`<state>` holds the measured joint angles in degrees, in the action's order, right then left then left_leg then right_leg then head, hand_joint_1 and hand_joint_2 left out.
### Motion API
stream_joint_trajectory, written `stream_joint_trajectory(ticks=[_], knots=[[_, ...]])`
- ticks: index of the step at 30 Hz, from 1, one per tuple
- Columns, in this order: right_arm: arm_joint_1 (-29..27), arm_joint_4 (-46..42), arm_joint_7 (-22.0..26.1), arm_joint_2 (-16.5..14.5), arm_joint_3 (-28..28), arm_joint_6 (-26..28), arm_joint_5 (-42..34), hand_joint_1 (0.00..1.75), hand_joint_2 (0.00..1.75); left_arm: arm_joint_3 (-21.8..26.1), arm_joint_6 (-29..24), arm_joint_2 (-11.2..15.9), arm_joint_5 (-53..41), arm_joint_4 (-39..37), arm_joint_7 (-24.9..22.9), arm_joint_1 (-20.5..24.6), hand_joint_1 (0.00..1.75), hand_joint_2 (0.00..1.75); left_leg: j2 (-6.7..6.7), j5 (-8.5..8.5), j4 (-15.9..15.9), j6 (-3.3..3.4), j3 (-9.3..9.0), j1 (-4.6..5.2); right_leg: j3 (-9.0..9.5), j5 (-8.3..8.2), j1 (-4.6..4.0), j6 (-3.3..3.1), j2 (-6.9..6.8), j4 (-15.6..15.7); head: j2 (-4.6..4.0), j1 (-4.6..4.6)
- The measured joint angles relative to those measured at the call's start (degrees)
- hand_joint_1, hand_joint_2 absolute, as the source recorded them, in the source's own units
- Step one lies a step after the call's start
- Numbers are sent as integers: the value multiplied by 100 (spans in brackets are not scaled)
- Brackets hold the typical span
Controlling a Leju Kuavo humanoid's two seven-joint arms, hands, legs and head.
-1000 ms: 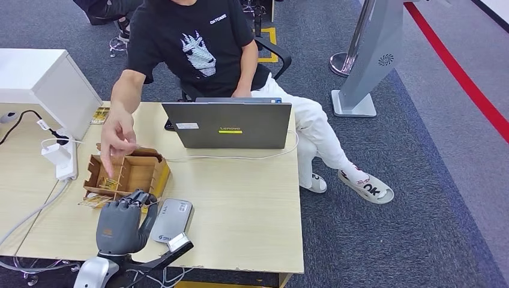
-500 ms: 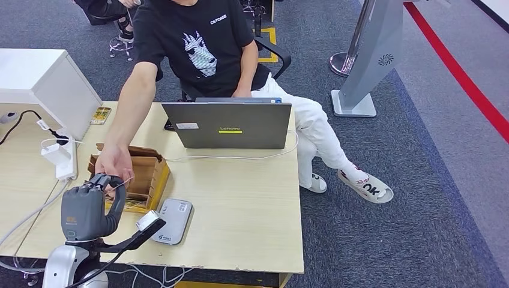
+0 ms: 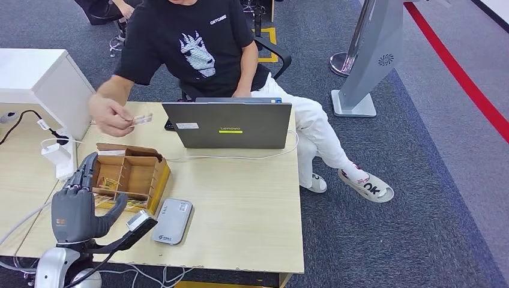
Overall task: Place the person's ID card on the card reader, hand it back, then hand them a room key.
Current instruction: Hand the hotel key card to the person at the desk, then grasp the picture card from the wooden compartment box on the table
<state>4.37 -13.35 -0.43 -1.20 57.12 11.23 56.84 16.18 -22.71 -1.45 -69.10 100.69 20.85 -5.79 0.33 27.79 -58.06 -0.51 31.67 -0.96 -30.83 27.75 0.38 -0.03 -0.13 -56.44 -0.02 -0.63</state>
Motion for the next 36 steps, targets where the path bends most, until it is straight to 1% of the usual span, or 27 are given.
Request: stream_joint_trajectory(ticks=[3, 5, 7, 12, 16, 23, 36], knots=[[1, 0, 0, 0, 25, -1, 4, 0, 175, 3, 78, -37, 9, 0, 41, -25, 0, 175, 0, 0, 0, 0, 0, 0, 0, 0, 0, 0, 0, 0, 0, 0], [4, 0, 1, 0, 48, 2, 12, 0, 175, -8, 264, -37, -34, -1, 58, -81, 0, 175, 2, 0, 0, 0, -1, 0, -1, 0, 0, 0, 1, 0, 1, 0], [6, 0, 4, 0, 93, 9, 24, 0, 175, -65, 439, 20, -241, -13, -52, -197, 0, 175, 3, 1, 1, 0, -1, -1, -4, 0, 0, -1, 4, 0, 2, 0], [14, 0, 23, 0, 215, 15, 105, 0, 175, -356, 399, 412, -1067, -274, -741, -450, 0, 175, 2, 1, 2, 0, 2, -3, -7, 1, 0, -1, 3, 0, 0, 0], [24, 0, 28, 0, 283, 13, 167, 0, 175, -443, 321, 646, -1354, -557, -1010, -481, 0, 175, 2, 0, 2, -1, 2, -4, -7, 1, -1, -1, 3, 0, 1, 0], [30, 0, 70, 0, 310, -10, 297, 0, 175, -446, -97, 864, -1414, -1020, -999, -369, 0, 175, 1, -2, 1, -2, 2, -2, -5, 0, 0, -1, 2, 0, 1, 0], [41, 0, 124, 0, 311, -90, 458, 0, 175, -356, -346, 1039, -1392, -1740, -908, 47, 0, 175, 0, -2, 1, -2, 2, -3, -5, 0, 0, -1, 1, -1, 1, 0]])
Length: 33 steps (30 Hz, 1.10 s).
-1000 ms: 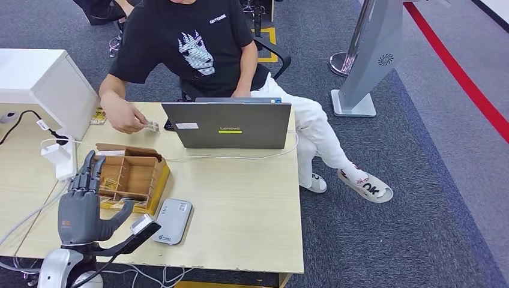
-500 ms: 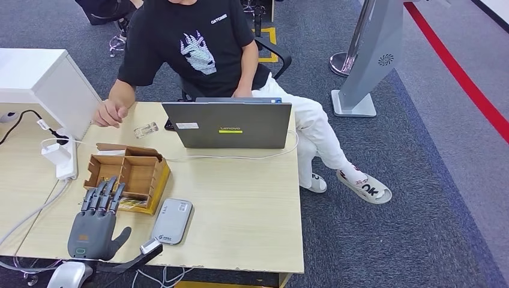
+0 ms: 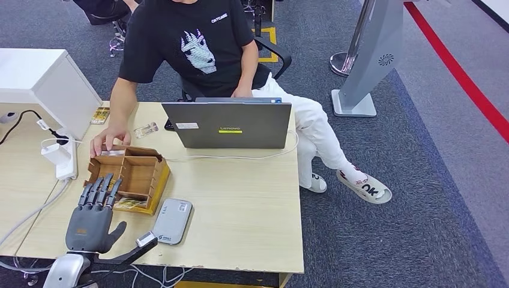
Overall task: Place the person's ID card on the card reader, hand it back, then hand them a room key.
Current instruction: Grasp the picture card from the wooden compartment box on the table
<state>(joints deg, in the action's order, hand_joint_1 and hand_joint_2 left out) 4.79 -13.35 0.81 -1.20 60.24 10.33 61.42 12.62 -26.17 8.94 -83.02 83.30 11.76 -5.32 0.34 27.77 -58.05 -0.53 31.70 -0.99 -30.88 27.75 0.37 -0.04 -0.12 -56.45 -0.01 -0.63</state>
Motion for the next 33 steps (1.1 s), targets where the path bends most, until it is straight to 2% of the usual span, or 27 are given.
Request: stream_joint_trajectory(ticks=[9, 10, 13, 14, 16, 33], knots=[[3, 0, 3, 0, 0, -14, 49, 0, 175, 59, -68, 26, 16, -367, 45, 202, 2, 175, 0, 0, -1, 0, 0, 1, 0, 0, 0, 0, 0, 0, 0, 1], [5, 0, 4, 0, 0, -14, 55, 0, 175, 59, -84, 26, 12, -400, 57, 225, 26, 175, 0, 0, -1, 0, 0, 1, 0, 0, 0, 0, 0, 0, 0, 1], [7, 0, 7, 0, 0, -16, 86, 0, 175, 59, -117, 26, -13, -477, 80, 291, 150, 175, 0, 0, -1, 0, 0, 1, 0, 0, 0, 0, 0, 0, 0, 0], [8, 0, 7, 0, 0, -16, 95, 0, 175, 59, -127, 26, -22, -501, 85, 313, 170, 175, 0, 0, -1, 0, 0, 1, 0, 0, 0, 0, 0, 0, 0, 0], [10, 0, 9, 0, 0, -17, 104, 0, 175, 59, -141, 26, -34, -550, 101, 358, 175, 175, 0, 0, -1, 0, 0, 1, 0, 0, 0, 0, 0, 0, 0, 0], [11, 0, 28, 0, 0, -23, 157, 0, 175, 56, -345, 21, -112, -842, 140, 552, 175, 175, 1, 0, -1, 0, -1, 1, -1, -1, 0, -1, 1, 0, 1, 0]])
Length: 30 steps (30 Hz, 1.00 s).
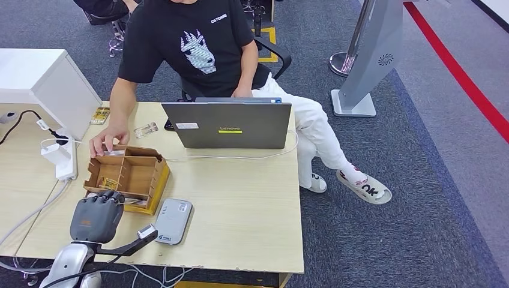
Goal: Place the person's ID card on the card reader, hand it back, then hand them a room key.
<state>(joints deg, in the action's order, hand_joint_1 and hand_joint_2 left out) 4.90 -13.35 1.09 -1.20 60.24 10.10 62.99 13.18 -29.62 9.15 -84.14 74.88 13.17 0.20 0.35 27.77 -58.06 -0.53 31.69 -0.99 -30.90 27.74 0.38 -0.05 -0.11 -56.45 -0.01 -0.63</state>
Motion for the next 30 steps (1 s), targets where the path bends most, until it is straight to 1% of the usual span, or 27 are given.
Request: stream_joint_trajectory(ticks=[3, 6, 10, 13, 19, 26, 30], knots=[[1, 0, -1, 0, 0, 0, 36, 0, 175, 1, -275, -38, 65, 55, 12, 7, 175, 175, 0, -1, -1, 1, 0, 0, -1, -1, 0, -1, -1, 0, 0, 0], [3, 0, -8, 0, 1, 0, 95, 0, 175, 2, -337, -147, 169, 423, 101, 14, 175, 175, -2, -2, -2, 2, 2, 0, -1, -1, 0, -1, -4, 0, 1, 0], [7, 0, -9, 0, 3, 0, 161, 0, 175, 4, -123, -264, 156, 1047, 88, 161, 175, 175, -2, -2, -2, 2, 2, 0, 0, -6, 0, -1, -5, 0, 0, 1], [8, 0, -9, 0, 4, 0, 181, 0, 175, 8, -17, -298, 142, 1334, 52, 287, 175, 175, 0, -3, -2, 1, 1, 0, 0, -10, 0, -5, -4, 0, -1, 0], [10, 0, -24, 0, 6, -1, 209, 0, 175, 18, -7, -336, 172, 1602, 31, 377, 175, 175, -1, -6, -2, 0, 3, -3, -3, -10, 0, -7, -3, 0, 0, 1], [13, 0, -24, 0, 7, -2, 298, 0, 175, 110, 357, -352, 335, 1971, 25, 800, 175, 175, 0, -9, -2, -1, 4, -3, -3, -13, -1, -9, -3, -1, 0, -1], [13, 2, -24, 0, 7, -8, 305, 0, 175, 114, 384, -378, 322, 2099, 45, 896, 175, 175, 0, -9, -2, -1, 4, -2, -3, -13, -1, -9, -3, -1, -1, 0]])
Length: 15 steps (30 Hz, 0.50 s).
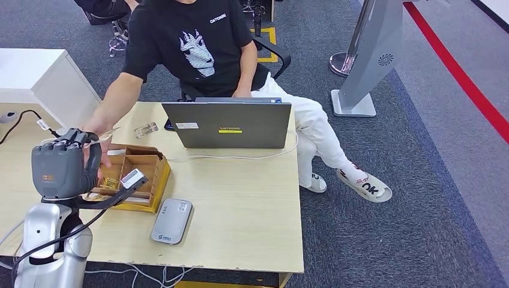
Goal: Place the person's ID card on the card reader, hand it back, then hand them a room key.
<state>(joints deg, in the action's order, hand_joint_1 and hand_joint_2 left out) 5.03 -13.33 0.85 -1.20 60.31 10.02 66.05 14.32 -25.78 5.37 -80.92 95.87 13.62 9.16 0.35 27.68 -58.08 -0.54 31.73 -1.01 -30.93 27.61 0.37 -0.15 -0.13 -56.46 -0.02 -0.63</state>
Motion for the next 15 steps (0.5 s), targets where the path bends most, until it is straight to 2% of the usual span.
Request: stream_joint_trajectory(ticks=[6, 7, 10, 11, 15], knots=[[1, 0, 0, 0, 7, -1, 32, 0, 175, 8, -105, -60, 3, 98, 25, 6, 175, 175, 0, 0, 0, 0, 1, 0, -1, 0, 0, 0, 0, 0, 1, 0], [1, 0, 0, 0, 13, -1, 36, 0, 175, 10, -114, -69, 7, 102, 32, 6, 146, 175, 0, 0, 0, 0, 0, 0, -1, 0, 0, 0, 0, 0, 2, 0], [2, 0, 0, 0, 43, -1, 44, 0, 175, 17, -134, -96, 12, 110, 69, 5, 15, 175, -1, 0, 1, 0, 0, 0, 0, 0, 0, 0, -1, 0, 1, -1], [2, 0, 0, 0, 55, -1, 48, 0, 175, 19, -145, -104, 11, 111, 84, 3, 0, 175, -1, 0, 1, 0, 0, 0, 0, 0, 0, 0, -1, 0, 1, -1], [2, 0, 0, 0, 93, 1, 53, 0, 175, 23, -216, -135, 15, 111, 121, -17, 0, 175, 0, 0, 1, 0, 0, 0, 0, 0, 0, 0, -1, 0, 1, 0]])
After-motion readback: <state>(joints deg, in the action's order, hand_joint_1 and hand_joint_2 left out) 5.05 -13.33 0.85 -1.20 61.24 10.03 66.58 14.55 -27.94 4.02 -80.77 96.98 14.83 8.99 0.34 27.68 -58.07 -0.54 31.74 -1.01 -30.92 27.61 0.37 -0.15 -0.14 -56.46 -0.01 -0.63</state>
